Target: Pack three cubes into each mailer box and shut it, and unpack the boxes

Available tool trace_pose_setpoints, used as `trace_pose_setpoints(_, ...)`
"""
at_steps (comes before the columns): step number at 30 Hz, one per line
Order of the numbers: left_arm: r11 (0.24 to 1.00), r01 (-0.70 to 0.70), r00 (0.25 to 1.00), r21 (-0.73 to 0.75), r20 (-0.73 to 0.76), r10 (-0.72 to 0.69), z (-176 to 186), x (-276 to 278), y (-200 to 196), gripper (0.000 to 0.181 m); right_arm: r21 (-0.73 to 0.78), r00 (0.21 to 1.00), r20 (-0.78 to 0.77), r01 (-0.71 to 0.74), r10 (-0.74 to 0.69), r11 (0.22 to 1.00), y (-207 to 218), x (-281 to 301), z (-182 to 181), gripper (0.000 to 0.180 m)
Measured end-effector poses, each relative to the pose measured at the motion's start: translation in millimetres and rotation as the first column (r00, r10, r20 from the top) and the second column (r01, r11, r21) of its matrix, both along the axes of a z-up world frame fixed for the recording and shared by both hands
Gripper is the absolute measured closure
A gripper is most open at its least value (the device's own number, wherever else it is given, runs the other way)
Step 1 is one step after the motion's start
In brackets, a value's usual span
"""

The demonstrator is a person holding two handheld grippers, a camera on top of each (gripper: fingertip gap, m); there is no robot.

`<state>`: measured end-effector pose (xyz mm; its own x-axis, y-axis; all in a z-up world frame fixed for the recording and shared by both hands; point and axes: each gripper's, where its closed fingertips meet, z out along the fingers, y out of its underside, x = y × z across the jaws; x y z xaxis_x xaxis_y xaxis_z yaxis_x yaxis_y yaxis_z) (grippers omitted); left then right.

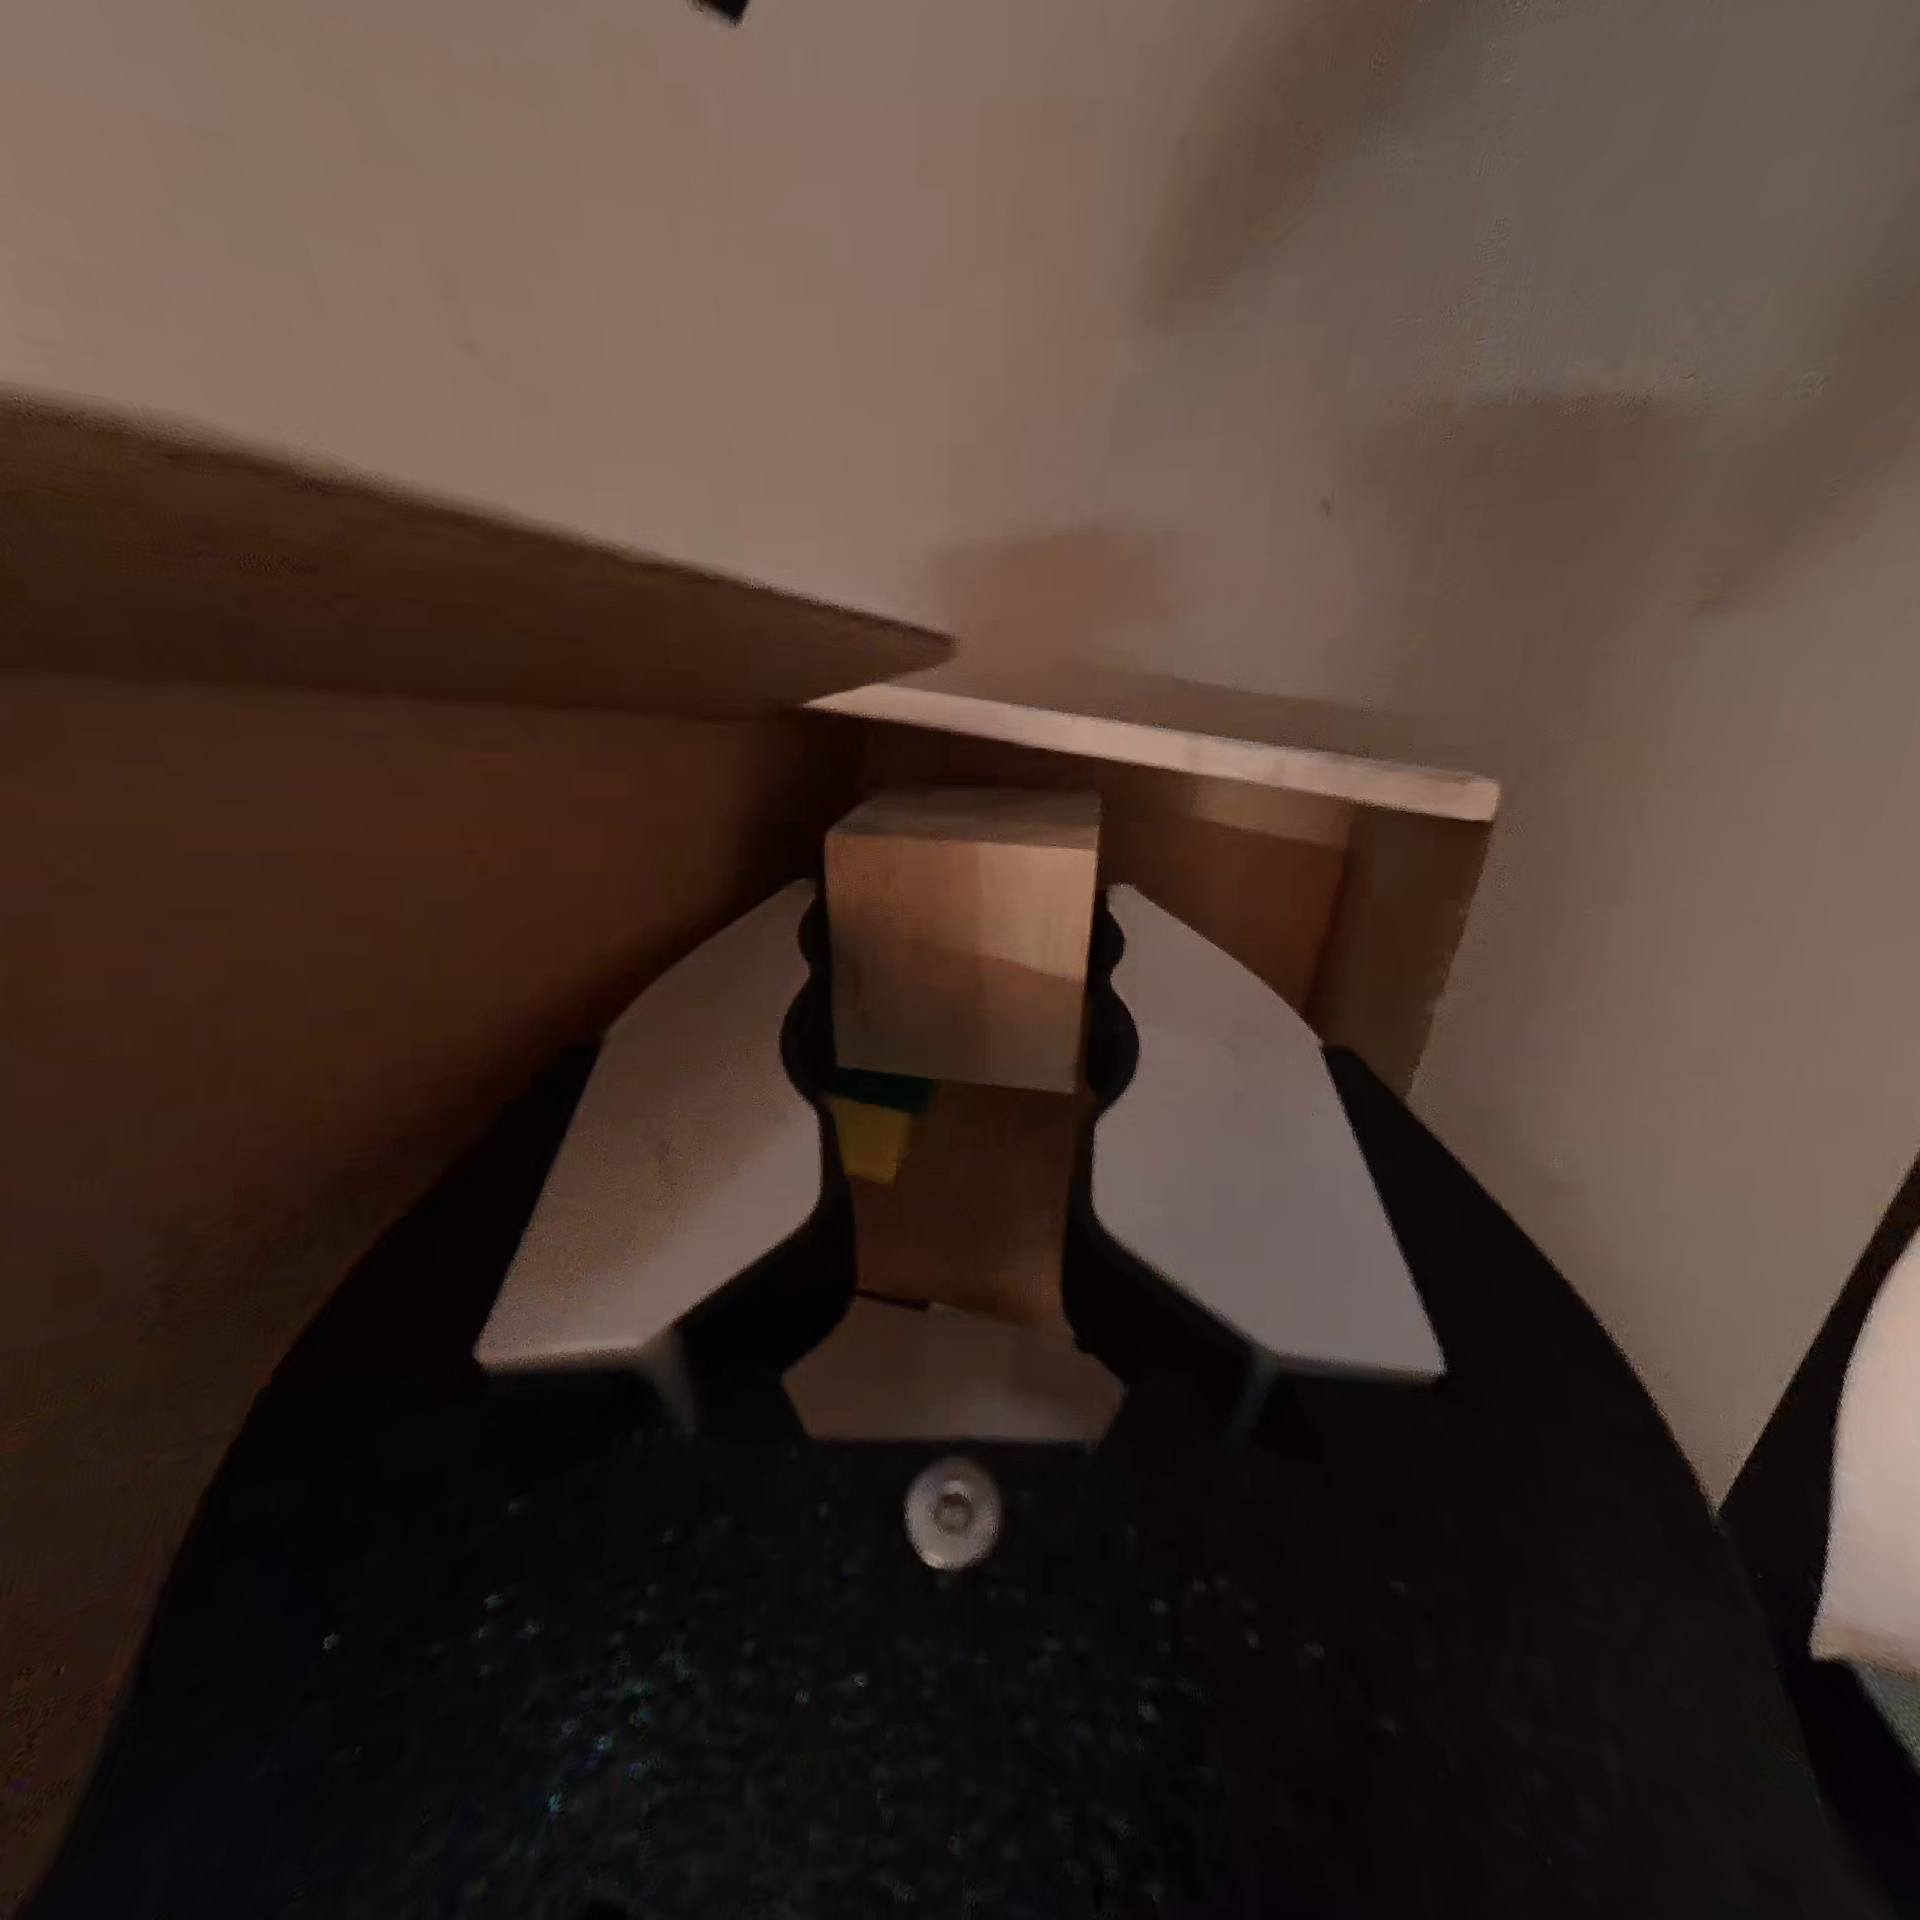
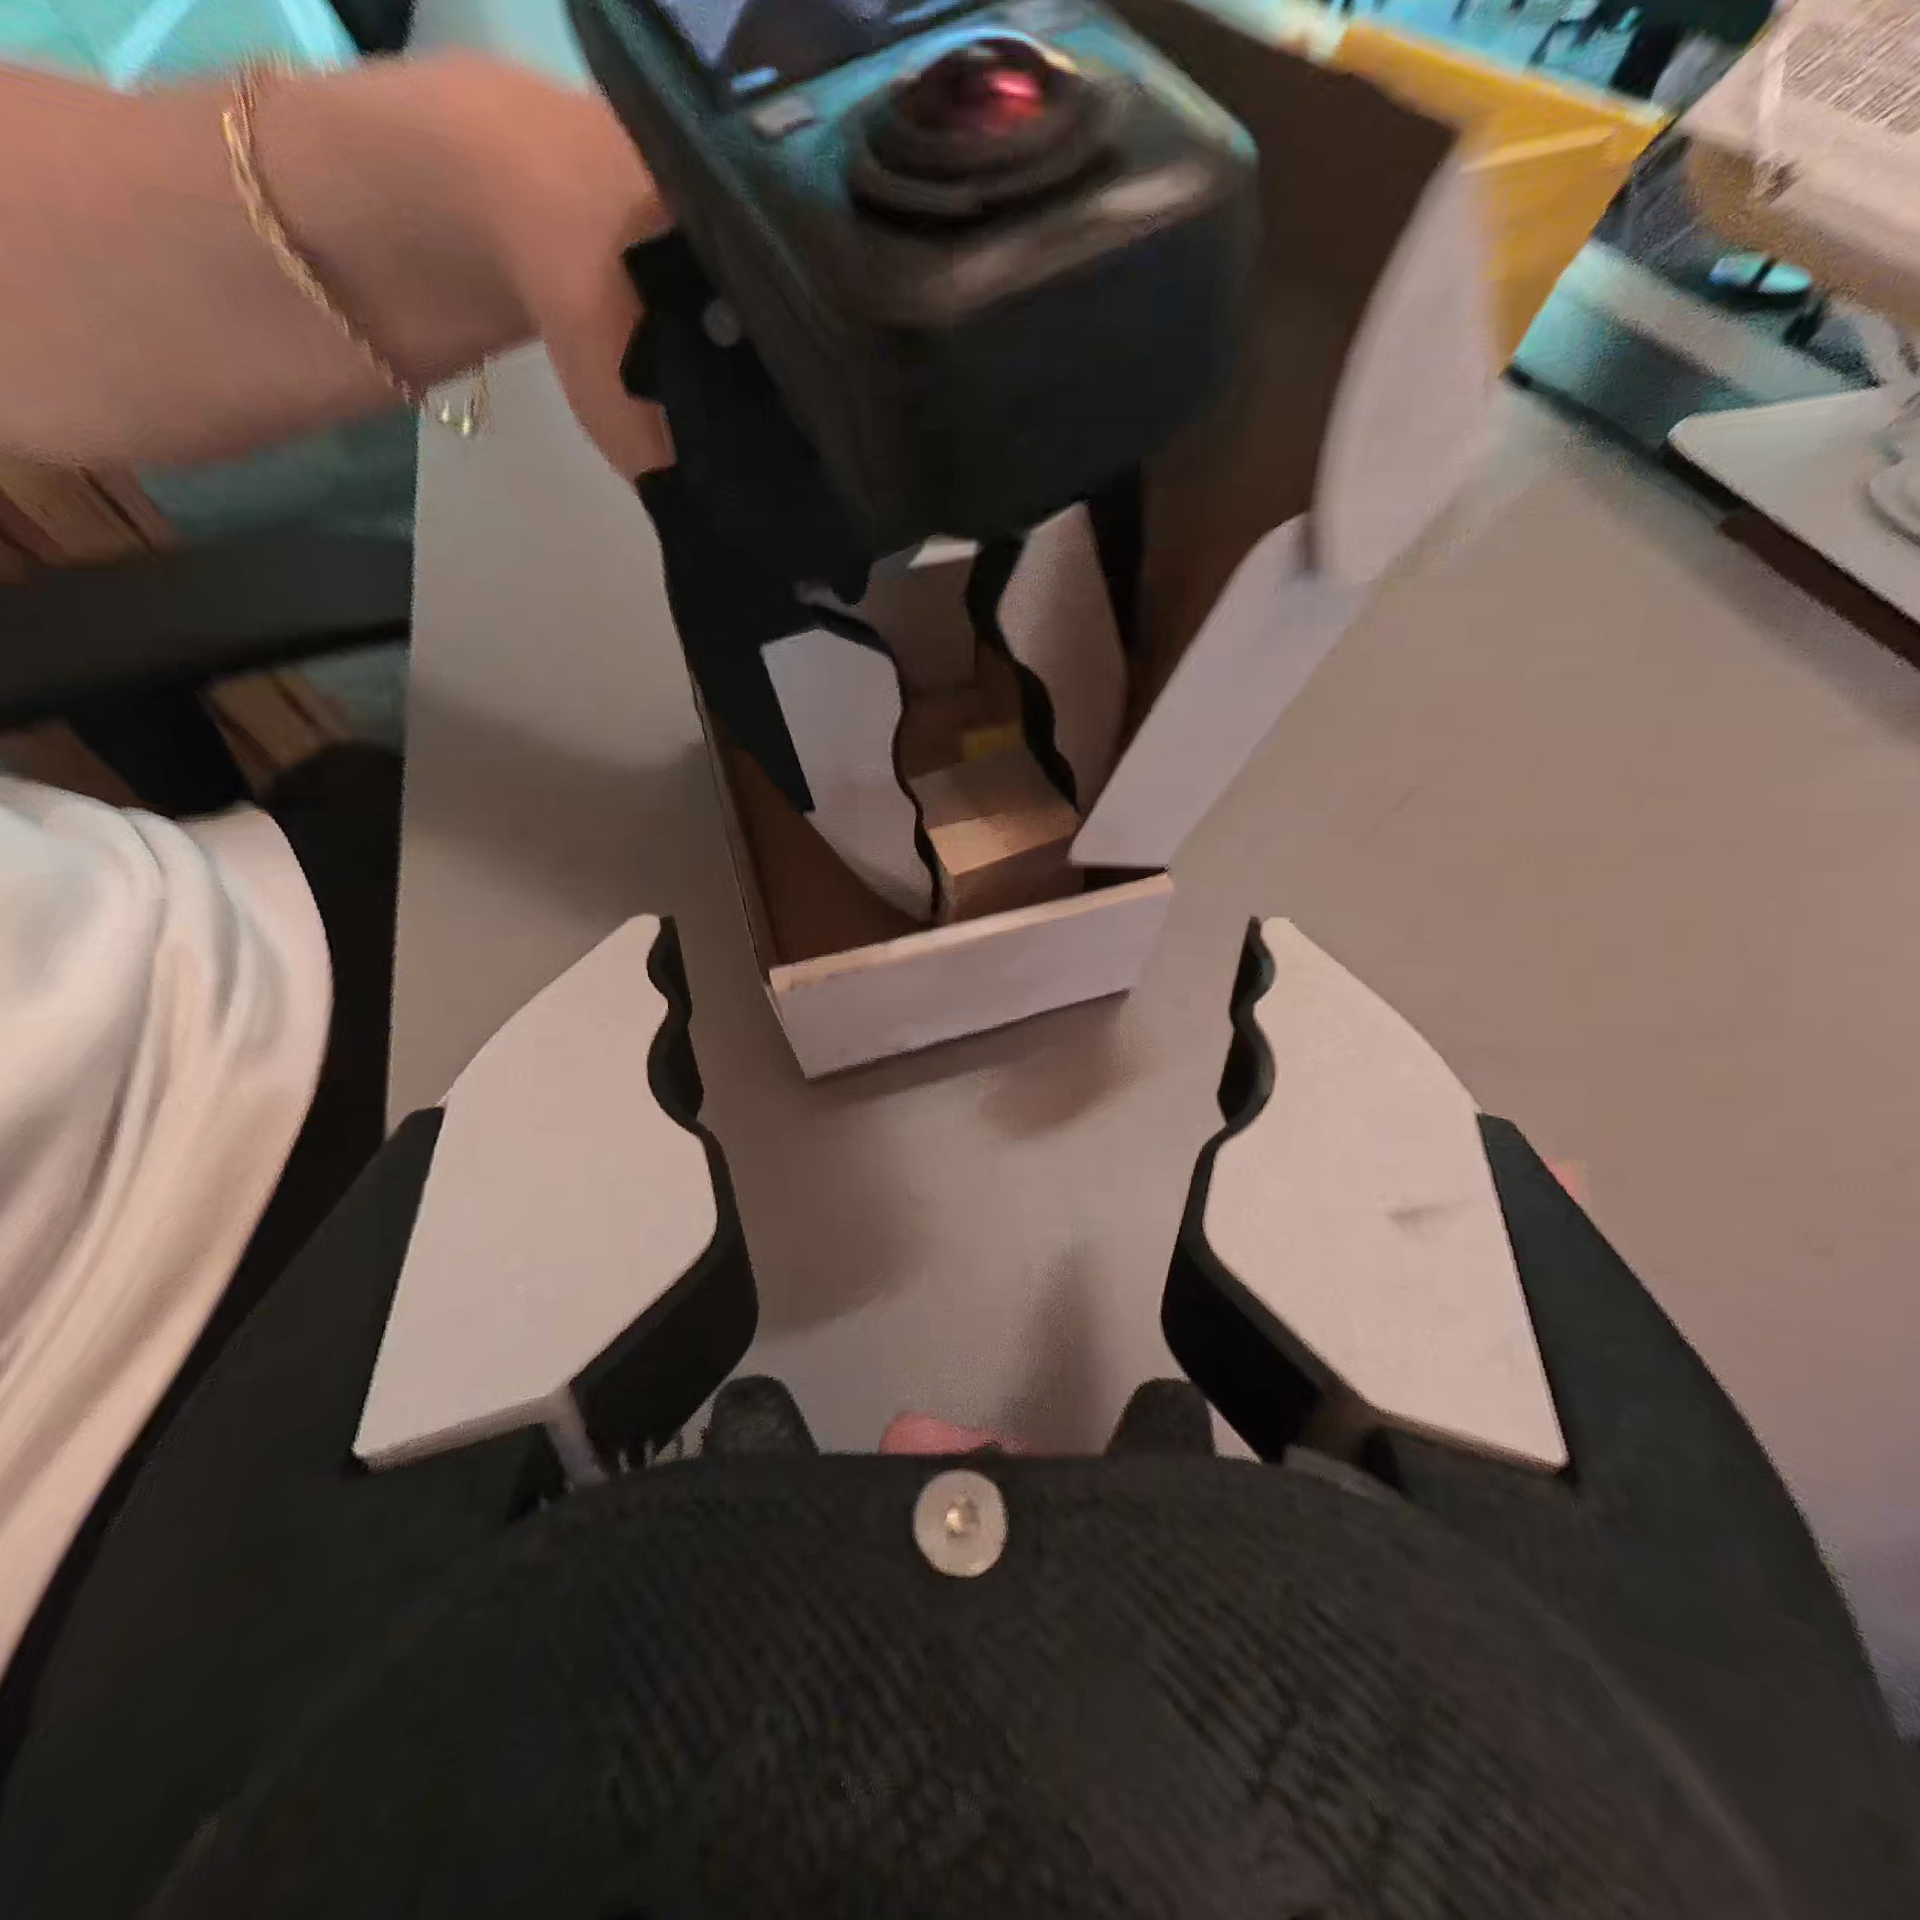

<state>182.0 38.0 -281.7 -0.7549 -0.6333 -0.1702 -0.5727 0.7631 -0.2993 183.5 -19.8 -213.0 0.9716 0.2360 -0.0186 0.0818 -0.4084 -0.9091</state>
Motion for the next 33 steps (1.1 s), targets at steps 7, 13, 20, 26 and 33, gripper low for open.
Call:
trace_pose_setpoints(7, 0.962, -0.009, 0.982, -0.273, 0.18, 0.06, 59, -16, -13, 0.135, 0.172, 0.922, -0.382, 0.0, 0.067, 0.985, -14, -1, 41, 0.083)
trace_pose_setpoints(13, 0.875, 0.153, 0.93, -0.46, 0.365, 0.029, 102, -34, -37, 0.135, 0.116, 0.872, -0.46, -0.125, 0.165, 0.985, -22, -26, 40, 0.085)
trace_pose_setpoints(20, 0.828, 0.469, 0.647, -0.307, 0.758, -0.085, 162, -47, -67, 0.135, 0.212, 0.753, -0.619, -0.114, 0.223, 0.971, -3, -40, 75, 0.101)
trace_pose_setpoints(26, 0.831, 0.536, 0.449, -0.149, 0.884, -0.131, 176, -46, -74, 0.135, 0.332, 0.6, -0.713, -0.168, 0.363, 0.928, 6, -58, 100, 0.101)
trace_pose_setpoints(33, 0.876, 0.476, 0.439, -0.082, 0.885, -0.156, 161, -34, -65, 0.136, 0.328, 0.629, -0.693, -0.16, 0.352, 0.931, 16, -60, 100, 0.132)
